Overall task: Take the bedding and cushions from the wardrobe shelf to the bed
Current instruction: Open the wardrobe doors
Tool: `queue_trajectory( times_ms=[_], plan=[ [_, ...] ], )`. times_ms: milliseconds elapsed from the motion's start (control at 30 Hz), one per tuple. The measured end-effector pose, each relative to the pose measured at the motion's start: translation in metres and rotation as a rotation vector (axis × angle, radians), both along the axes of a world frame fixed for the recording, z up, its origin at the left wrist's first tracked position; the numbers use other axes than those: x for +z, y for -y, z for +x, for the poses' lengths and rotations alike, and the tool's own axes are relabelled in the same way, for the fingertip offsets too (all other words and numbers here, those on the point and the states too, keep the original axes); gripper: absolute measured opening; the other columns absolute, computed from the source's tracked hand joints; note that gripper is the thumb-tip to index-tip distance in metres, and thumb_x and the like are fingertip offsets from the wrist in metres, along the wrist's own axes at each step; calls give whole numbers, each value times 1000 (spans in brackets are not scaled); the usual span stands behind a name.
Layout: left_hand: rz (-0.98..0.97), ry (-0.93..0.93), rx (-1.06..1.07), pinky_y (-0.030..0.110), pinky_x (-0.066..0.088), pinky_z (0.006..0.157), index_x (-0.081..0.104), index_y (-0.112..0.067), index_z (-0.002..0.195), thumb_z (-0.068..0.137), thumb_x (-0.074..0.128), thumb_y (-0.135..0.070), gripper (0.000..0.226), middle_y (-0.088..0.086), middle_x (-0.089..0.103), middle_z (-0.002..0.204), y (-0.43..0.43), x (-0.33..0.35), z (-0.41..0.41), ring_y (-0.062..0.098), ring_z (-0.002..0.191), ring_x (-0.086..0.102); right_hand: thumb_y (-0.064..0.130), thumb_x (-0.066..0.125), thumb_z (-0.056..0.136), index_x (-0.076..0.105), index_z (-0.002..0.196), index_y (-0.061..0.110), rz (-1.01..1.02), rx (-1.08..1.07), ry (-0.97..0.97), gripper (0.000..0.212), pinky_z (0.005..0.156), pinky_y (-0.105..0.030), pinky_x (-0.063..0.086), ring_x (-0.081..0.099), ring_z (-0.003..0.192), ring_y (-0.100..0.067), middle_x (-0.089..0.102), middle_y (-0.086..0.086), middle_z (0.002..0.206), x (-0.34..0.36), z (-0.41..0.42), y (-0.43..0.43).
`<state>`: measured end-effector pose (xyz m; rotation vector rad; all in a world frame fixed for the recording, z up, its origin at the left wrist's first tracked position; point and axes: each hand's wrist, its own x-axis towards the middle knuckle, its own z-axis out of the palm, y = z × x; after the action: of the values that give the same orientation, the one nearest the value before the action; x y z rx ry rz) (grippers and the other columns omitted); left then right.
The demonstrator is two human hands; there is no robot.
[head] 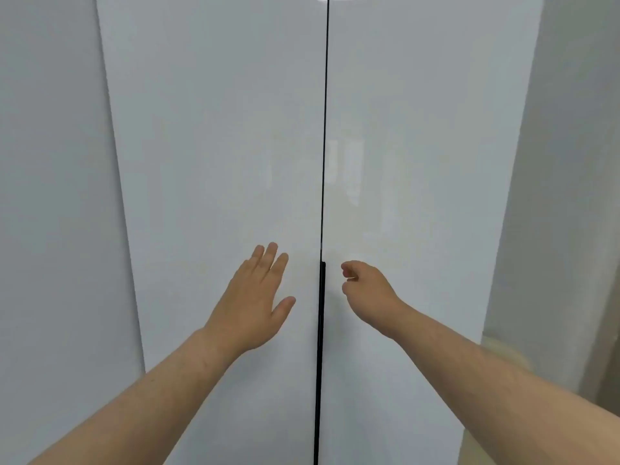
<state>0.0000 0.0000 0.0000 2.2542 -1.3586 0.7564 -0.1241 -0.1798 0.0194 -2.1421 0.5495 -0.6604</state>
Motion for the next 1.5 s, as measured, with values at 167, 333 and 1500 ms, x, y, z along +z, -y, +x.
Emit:
queue_trajectory(
  times_ms=[167,333,1500],
  plan=[
    [22,195,91,48,2,116,20,-9,150,95,39,-38,65,15,11,159,48,-1,77,33,145,3,-3,34,84,61,106,6,101,-67,11,36,85,-45,49,54,84,-29,58,-13,98,-2,68,22],
    [32,250,107,50,1,116,23,-9,149,93,36,-33,62,16,13,158,68,-21,114,36,145,6,-8,39,78,63,69,15,277,-63,26,34,71,-31,42,53,71,-21,64,-3,76,-4,92,35],
    [-541,-1187,-765,33,49,92,56,-25,127,103,23,-41,44,-16,60,122,62,79,-240,8,111,61,15,54,92,68,90,12,241,8,73,14,76,-28,56,65,93,-21,69,-10,99,-9,-224,-7]
  ],
)
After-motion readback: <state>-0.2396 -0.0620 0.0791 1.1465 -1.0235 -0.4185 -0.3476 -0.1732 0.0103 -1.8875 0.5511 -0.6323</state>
